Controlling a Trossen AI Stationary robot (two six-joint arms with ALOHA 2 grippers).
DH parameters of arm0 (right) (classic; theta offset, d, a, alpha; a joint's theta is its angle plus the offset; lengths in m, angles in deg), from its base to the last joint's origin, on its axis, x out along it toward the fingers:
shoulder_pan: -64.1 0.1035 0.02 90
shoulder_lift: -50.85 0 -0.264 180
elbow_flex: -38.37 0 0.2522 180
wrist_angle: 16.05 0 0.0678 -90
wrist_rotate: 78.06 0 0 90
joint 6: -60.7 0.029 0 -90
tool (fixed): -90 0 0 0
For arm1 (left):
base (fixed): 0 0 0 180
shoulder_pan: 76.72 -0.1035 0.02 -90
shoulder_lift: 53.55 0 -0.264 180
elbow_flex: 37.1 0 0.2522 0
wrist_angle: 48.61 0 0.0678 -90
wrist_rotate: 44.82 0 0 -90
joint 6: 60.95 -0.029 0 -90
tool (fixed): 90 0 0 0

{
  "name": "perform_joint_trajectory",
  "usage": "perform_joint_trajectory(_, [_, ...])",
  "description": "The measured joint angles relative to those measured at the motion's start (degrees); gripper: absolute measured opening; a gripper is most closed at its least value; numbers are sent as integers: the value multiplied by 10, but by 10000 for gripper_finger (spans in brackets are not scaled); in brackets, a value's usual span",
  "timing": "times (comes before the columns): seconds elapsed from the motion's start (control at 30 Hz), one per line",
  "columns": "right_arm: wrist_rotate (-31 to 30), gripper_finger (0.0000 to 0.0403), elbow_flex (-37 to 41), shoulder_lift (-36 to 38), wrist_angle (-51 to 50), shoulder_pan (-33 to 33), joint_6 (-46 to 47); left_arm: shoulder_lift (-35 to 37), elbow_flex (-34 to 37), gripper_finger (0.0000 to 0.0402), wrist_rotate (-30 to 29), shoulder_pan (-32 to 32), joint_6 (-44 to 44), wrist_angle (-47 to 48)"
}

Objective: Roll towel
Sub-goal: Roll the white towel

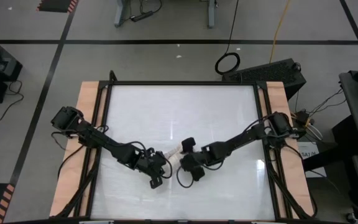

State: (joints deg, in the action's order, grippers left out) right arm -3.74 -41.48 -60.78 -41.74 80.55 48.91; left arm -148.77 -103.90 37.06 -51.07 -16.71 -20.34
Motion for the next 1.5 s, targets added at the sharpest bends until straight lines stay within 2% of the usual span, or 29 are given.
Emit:
perform_joint_trajectory(0.17, [87,282,-1,2,-16,-32,4,0,0,75,-6,1,0,0])
perform_joint_trajectory(0.23, [100,267,-1,2,-25,-40,4,0,0,86,-6,2,0,-1])
perform_joint_trajectory(0.33, [104,246,-2,2,-34,-44,3,3,-1,125,-2,3,1,5])
perform_joint_trajectory(0.53, [137,206,-1,1,-38,-46,7,37,-1,228,15,4,3,63])
perform_joint_trajectory(0.7, [139,177,-1,1,-39,-46,4,85,0,277,22,12,-25,98])
perform_joint_trajectory(0.8, [139,161,-1,0,-39,-45,3,118,0,285,-7,21,-36,86])
perform_joint_trajectory(0.9, [128,149,0,0,-38,-43,10,133,0,285,-116,31,-38,54])
perform_joint_trajectory(0.97, [129,145,0,0,-38,-44,18,129,-1,286,-163,40,-43,21])
perform_joint_trajectory(1.13, [133,145,0,0,-38,-44,33,86,-1,286,-188,58,-43,-39])
perform_joint_trajectory(1.23, [162,145,0,0,-38,-48,49,44,-1,286,-191,63,-42,-62])
perform_joint_trajectory(1.4, [175,145,0,0,-44,-49,62,-13,-1,286,-191,63,-4,-45])
perform_joint_trajectory(1.5, [175,145,0,0,-46,-49,70,-27,-1,276,-169,65,3,-38])
